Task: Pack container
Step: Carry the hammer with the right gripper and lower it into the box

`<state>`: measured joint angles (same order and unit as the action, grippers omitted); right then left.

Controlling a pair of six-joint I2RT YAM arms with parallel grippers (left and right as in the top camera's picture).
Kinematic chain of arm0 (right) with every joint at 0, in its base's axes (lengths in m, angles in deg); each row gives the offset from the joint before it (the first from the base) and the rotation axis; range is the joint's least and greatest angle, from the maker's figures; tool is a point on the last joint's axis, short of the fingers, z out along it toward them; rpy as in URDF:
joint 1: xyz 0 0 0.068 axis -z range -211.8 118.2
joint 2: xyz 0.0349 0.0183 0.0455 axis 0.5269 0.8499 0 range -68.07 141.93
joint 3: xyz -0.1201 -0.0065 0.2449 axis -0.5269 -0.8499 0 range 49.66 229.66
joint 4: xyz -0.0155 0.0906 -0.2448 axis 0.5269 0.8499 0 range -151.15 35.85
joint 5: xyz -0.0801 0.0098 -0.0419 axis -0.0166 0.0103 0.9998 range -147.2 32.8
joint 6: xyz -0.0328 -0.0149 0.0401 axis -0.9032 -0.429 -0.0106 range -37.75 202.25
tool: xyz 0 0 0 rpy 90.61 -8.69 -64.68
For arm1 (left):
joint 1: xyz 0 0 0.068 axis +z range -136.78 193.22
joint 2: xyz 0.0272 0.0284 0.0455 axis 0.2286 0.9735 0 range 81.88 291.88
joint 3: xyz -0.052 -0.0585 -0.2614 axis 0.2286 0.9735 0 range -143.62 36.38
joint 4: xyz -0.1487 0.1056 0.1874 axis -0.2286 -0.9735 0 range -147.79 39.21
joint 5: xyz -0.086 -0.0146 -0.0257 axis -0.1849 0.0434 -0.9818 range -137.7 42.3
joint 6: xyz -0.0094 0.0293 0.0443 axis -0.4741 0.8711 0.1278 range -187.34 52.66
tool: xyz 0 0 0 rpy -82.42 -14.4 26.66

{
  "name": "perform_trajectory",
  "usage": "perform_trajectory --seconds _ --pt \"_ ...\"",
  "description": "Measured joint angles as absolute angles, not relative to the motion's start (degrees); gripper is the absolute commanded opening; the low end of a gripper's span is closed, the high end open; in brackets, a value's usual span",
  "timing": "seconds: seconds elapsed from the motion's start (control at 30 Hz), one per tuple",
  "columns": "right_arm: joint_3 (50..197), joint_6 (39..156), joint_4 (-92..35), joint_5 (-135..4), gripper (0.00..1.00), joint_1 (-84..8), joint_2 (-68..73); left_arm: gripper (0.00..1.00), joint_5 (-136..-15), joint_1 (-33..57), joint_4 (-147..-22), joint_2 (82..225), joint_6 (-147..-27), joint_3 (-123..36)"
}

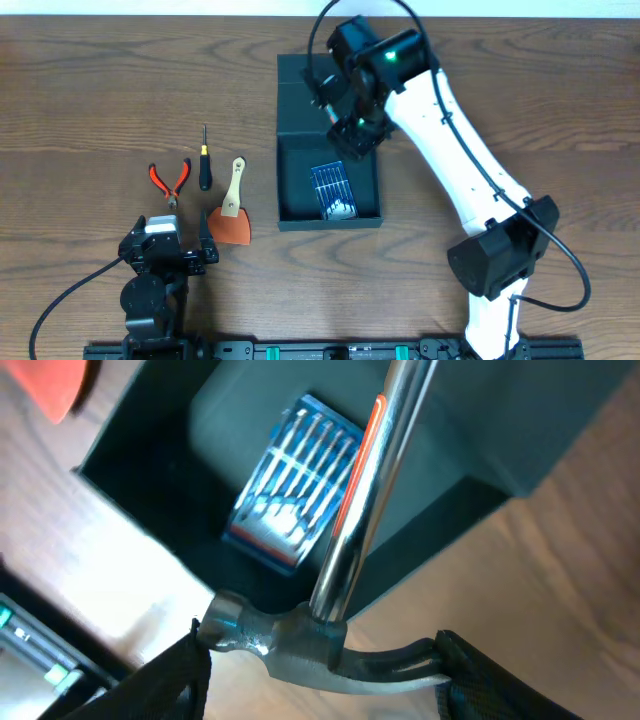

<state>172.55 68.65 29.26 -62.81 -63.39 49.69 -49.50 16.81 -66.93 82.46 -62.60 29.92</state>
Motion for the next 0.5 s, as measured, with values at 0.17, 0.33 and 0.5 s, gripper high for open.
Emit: perform_trajectory --seconds 0.17,0.33,0.5 --pt "172.55 68.65 31.93 -62.81 0.37 -64.53 49.69 0.98 -49.5 16.81 -66.93 82.46 -62.6 29.95" --pt "172.36 68.65 33.26 -62.96 0.4 -64.55 49.69 0.98 -49.5 16.81 -66.93 82.46 -62.6 29.92" --pt "170.19 68.65 32.26 -64.25 0.4 -64.57 49.69 0.98 -49.5 16.81 -66.93 82.46 -62.6 29.95"
